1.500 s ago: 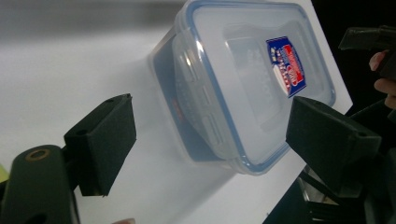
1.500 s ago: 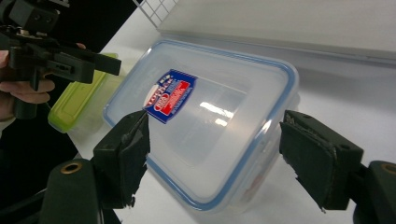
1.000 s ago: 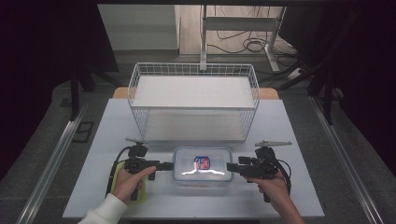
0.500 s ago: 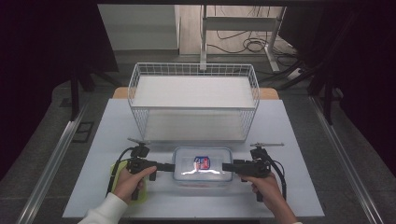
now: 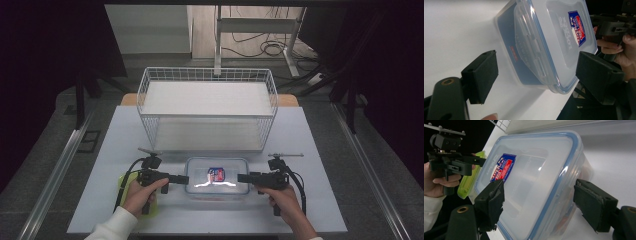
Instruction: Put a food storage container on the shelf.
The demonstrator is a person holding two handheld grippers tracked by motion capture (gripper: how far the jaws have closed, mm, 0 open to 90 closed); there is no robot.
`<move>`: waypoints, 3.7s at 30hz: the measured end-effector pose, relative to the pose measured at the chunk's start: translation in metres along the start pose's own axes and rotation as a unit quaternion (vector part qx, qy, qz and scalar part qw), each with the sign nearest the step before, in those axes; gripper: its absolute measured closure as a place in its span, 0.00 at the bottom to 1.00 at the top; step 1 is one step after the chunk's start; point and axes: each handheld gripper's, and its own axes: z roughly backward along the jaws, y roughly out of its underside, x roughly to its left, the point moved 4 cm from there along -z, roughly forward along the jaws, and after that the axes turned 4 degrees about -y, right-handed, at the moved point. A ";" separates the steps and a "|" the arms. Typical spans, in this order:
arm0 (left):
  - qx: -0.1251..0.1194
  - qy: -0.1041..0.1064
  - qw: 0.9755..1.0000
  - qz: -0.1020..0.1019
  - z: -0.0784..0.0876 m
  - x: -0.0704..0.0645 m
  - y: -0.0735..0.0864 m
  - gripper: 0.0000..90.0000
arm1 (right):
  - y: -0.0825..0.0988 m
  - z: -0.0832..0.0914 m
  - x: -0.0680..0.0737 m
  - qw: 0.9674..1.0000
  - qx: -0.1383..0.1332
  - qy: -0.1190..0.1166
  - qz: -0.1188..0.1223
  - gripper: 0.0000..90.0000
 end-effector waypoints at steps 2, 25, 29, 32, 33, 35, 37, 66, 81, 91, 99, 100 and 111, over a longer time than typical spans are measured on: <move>0.000 0.002 1.000 0.003 0.000 0.000 0.000 0.20 | 0.000 0.000 0.000 1.000 -0.001 0.001 -0.001 0.29; -0.001 0.004 1.000 0.010 -0.004 -0.003 -0.001 0.23 | 0.003 -0.007 -0.005 0.999 0.022 0.005 -0.026 0.36; 0.005 0.004 1.000 0.014 -0.007 -0.003 -0.001 0.24 | 0.003 -0.007 -0.005 0.999 0.023 0.004 -0.025 0.36; 0.011 0.005 1.000 0.017 -0.010 -0.002 -0.001 0.24 | 0.004 -0.008 -0.004 0.999 0.027 0.000 -0.025 0.37; 0.011 0.005 1.000 0.017 -0.010 -0.002 -0.001 0.24 | 0.004 -0.008 -0.004 0.999 0.027 0.000 -0.025 0.37; 0.014 0.006 1.000 0.015 -0.011 -0.002 -0.001 0.25 | 0.004 -0.009 -0.003 0.999 0.028 -0.002 -0.024 0.37; 0.017 0.008 1.000 0.014 -0.013 -0.002 0.000 0.28 | 0.004 -0.010 -0.003 0.999 0.028 -0.003 -0.026 0.37; 0.013 0.029 0.999 0.023 -0.005 -0.004 0.003 0.47 | 0.009 0.000 -0.003 0.998 0.002 -0.041 -0.052 0.54; 0.004 0.024 1.000 0.008 0.002 -0.007 0.007 0.52 | 0.009 0.003 0.004 0.998 -0.014 -0.039 -0.043 0.58; 0.001 0.021 1.000 -0.002 0.005 -0.010 0.009 0.52 | 0.010 0.004 0.007 0.999 -0.011 -0.038 -0.038 0.58; -0.011 0.024 1.000 -0.008 0.014 -0.014 0.008 0.53 | 0.009 0.006 0.015 0.999 -0.017 -0.043 -0.026 0.59; -0.012 0.024 1.000 -0.010 0.016 -0.015 0.008 0.53 | 0.009 0.006 0.015 0.999 -0.017 -0.043 -0.026 0.59; -0.022 0.020 0.999 -0.020 0.029 -0.027 0.005 0.54 | 0.004 0.015 0.026 0.998 -0.031 -0.059 -0.022 0.60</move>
